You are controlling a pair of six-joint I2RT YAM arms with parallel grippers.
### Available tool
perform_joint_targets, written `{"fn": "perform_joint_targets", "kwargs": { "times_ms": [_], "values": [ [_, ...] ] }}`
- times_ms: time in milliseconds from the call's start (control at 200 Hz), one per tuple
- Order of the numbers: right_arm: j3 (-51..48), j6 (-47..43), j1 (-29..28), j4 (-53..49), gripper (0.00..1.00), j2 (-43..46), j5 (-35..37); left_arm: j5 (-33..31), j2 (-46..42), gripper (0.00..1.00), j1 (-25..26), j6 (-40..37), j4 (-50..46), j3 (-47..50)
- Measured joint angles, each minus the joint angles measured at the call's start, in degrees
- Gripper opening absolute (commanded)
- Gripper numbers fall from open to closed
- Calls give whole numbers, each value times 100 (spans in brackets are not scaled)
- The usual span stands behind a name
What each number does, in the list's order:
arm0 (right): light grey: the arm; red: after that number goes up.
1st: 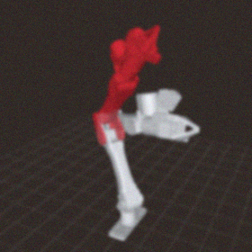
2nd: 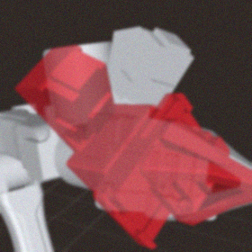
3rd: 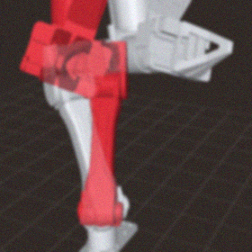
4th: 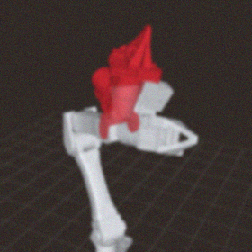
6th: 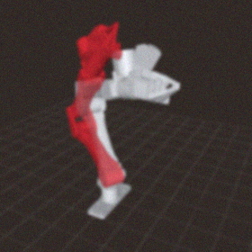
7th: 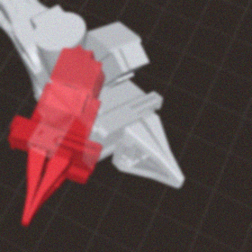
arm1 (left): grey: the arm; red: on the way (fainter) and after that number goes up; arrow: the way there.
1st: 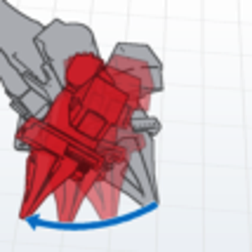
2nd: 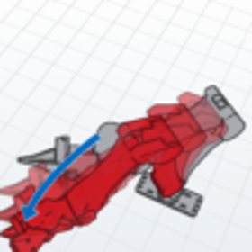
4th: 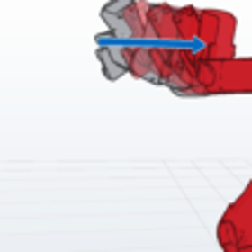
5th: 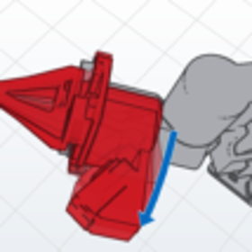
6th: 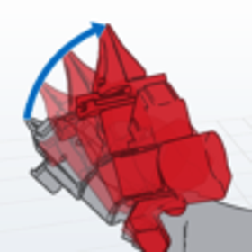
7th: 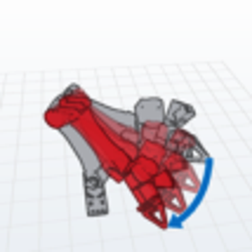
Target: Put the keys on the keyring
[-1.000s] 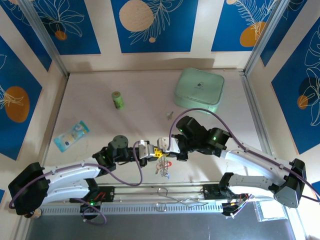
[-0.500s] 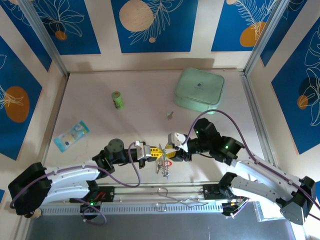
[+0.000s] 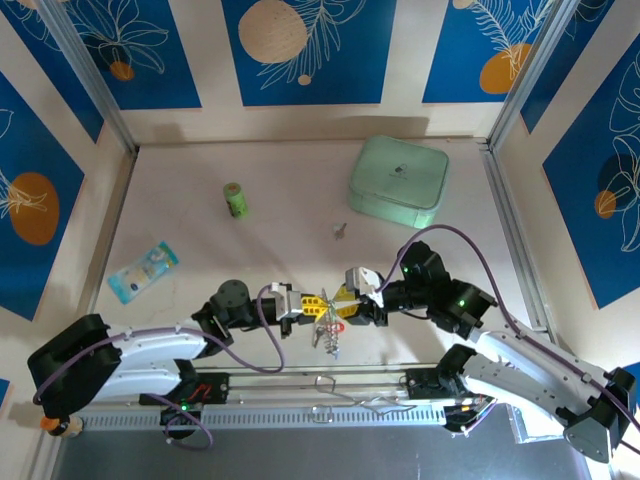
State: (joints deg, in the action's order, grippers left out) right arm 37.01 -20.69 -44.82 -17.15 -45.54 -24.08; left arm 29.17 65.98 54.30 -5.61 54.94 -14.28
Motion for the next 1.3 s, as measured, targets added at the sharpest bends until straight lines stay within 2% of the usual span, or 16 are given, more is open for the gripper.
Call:
{"fn": "perform_joint_targets", "kwargs": {
  "times_ms": [520, 605, 675, 715, 770, 875, 1055, 1300],
  "values": [
    [39, -26, -94, -2, 22, -459, 50, 131, 66, 0, 0, 79, 166, 0],
    [85, -44, -127, 0, 13, -529, 55, 142, 85, 0, 0, 83, 170, 0],
    [125, -98, -144, 0, 0, -570, 79, 168, 96, 0, 0, 85, 166, 0],
    [144, -129, -146, -26, 0, -575, 111, 162, 96, 0, -2, 85, 155, 0],
    [192, -175, -166, -96, 0, -579, 170, 116, 90, 12, 0, 85, 151, 0],
    [433, -337, -240, -424, 0, -682, 367, 2, -70, 21, 0, 42, -101, -26],
    [1064, -811, -420, -1250, 0, -1051, 807, -101, -411, 21, 0, -138, -1032, -297],
    [1657, -1248, -723, -2039, 0, -1543, 1307, -109, -455, 13, 0, -382, -1921, -610]
  ]
}}
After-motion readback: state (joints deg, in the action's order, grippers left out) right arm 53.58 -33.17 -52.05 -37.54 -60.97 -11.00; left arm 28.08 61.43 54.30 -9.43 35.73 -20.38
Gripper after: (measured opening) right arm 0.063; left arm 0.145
